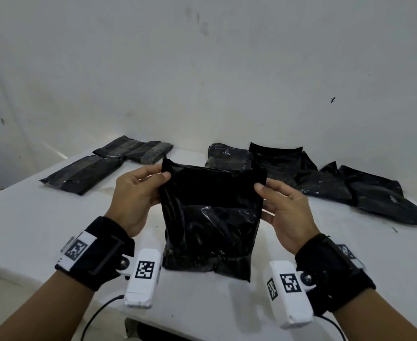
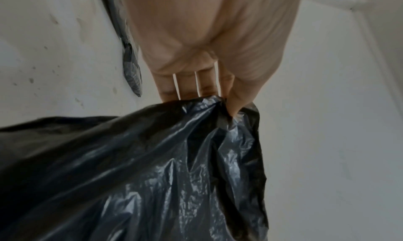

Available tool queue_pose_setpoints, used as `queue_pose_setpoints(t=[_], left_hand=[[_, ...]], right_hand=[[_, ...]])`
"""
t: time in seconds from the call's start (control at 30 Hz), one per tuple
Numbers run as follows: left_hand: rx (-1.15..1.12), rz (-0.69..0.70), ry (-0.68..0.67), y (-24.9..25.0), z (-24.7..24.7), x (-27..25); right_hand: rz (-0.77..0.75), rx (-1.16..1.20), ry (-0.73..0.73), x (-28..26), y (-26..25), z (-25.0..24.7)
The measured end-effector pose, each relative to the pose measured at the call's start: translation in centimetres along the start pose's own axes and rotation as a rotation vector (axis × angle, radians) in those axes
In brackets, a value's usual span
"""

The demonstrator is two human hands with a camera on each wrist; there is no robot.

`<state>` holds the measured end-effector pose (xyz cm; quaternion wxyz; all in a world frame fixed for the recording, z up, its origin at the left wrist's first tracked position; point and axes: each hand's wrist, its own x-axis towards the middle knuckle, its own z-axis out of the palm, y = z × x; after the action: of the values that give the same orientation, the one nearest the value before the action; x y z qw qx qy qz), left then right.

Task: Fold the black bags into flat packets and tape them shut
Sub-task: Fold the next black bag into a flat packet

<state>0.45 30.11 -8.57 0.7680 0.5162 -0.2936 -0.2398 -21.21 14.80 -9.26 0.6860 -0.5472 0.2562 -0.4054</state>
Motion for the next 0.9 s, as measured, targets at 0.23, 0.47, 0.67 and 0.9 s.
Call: queue_pose_setpoints(t=[0.23,0.47,0.67,0.9], left_hand=[[-0.156,-0.032,0.016,0.4,-0.1,0.3],[-0.134,-0.039,0.017,0.4,0.0,0.3],[-0.132,-0.004,0.037,1.4,0.3,-0.2],[-0.133,0.036,0.067,1.9,0.3,0.0]], right_hand=[[-0.019,0.053,-0.02,-0.1,-0.4,0.2],[-0.036,0.052,-0.028,0.1,-1.1,0.4],[-0.033,0.123,-0.026,0.3,-1.4,0.8],[-0.028,0.17,0.0,0.3,-1.6,0.9]])
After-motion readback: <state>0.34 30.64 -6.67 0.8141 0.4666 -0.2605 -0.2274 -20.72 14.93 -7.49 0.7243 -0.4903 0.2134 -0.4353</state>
